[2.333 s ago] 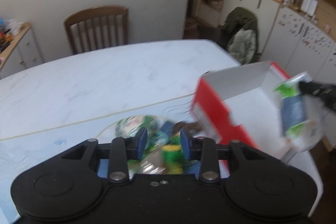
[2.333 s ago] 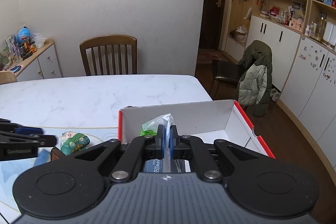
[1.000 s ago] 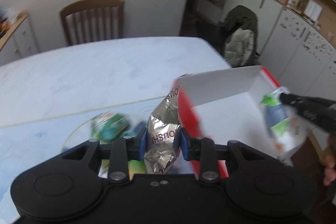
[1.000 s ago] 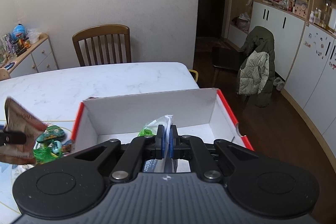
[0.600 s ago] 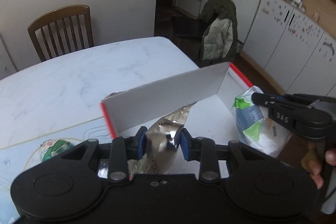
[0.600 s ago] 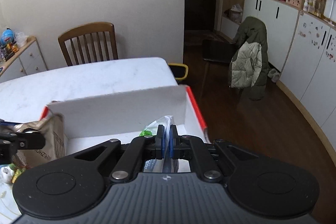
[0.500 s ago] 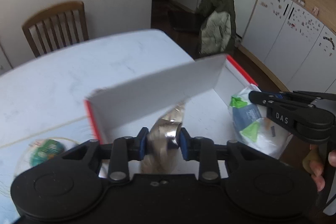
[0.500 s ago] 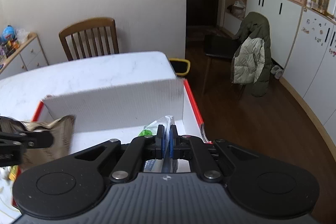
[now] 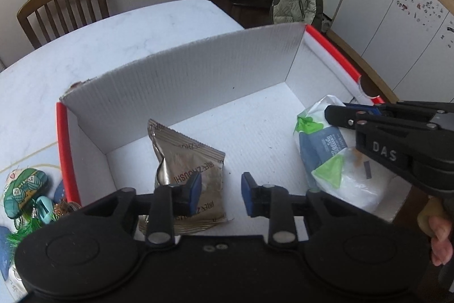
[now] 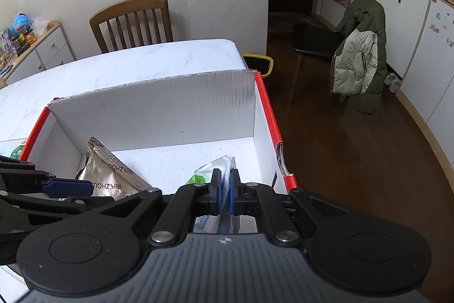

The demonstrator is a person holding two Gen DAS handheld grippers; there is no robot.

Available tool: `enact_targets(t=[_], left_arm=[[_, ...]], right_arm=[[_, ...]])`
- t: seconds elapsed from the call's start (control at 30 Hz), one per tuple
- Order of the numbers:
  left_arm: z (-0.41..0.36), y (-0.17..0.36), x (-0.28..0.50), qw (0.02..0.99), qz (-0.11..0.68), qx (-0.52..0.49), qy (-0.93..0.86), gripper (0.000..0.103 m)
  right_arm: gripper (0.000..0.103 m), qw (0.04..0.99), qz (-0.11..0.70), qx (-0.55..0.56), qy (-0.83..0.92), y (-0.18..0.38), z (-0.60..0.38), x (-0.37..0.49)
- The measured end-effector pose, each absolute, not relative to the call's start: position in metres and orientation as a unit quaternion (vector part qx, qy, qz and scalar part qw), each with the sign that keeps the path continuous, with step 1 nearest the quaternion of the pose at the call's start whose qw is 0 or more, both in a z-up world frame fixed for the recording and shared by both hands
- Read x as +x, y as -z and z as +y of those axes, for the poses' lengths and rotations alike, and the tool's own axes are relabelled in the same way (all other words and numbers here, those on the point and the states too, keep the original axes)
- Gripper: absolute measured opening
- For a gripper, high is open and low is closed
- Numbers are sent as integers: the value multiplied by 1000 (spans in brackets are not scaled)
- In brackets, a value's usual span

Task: Organize objects
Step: 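Open the left tool dropping the gold bag while right releases the packet into the box, then move both open tools back to the pile of items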

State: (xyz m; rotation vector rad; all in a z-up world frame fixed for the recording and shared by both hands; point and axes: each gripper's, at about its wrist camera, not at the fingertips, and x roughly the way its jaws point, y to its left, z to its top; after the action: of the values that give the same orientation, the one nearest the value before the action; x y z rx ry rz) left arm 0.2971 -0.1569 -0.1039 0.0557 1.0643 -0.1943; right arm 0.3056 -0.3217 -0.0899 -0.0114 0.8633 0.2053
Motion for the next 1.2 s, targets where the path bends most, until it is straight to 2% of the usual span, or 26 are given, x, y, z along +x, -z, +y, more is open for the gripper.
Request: enact_targets(t=[0.13,0.17,0.2,0.27,0.43,0.53,0.6,0.67,0.83,0.9,0.97,1.13,1.2], left_arm=[[-158,106,297,853,513,24,91,34],[-158,106,296,853,513,23,92,40],[-158,105,295,855,510,24,91,51],[-158,100,293,860,502,27,85,60],[-155,87,287,868,488,20,89,63],[-151,75,280,875,475,18,92,66],[-148,67,273,880,465,18,93,71],[-143,58,266,886,454,16,95,72],[-129,36,247,898,430,14,97,73],[-123,30,240,902,422,13,95,74],[-113,24,233,904,416,9,95,75],[-89,14,217,911,403,5,91,81],[-77,10,210,913,398,1,89,83]], right_arm=[[6,900,423,-7,-110,90,-323,306],[7,899,424,-6,-114,90,-322,306],[7,898,425,-4,-117,89,-324,306],[8,896,428,-3,-122,87,-326,304],[8,899,417,-3,-134,76,-328,295],[12,901,410,5,-139,66,-331,287],[25,904,404,6,-142,58,-330,279],[30,906,395,5,-150,50,-329,273],[33,911,379,1,-161,32,-315,253],[48,915,369,-1,-163,24,-308,244],[55,917,361,-2,-167,18,-299,236],[56,920,352,-2,-174,7,-276,217],[60,919,352,2,-177,4,-267,211]])
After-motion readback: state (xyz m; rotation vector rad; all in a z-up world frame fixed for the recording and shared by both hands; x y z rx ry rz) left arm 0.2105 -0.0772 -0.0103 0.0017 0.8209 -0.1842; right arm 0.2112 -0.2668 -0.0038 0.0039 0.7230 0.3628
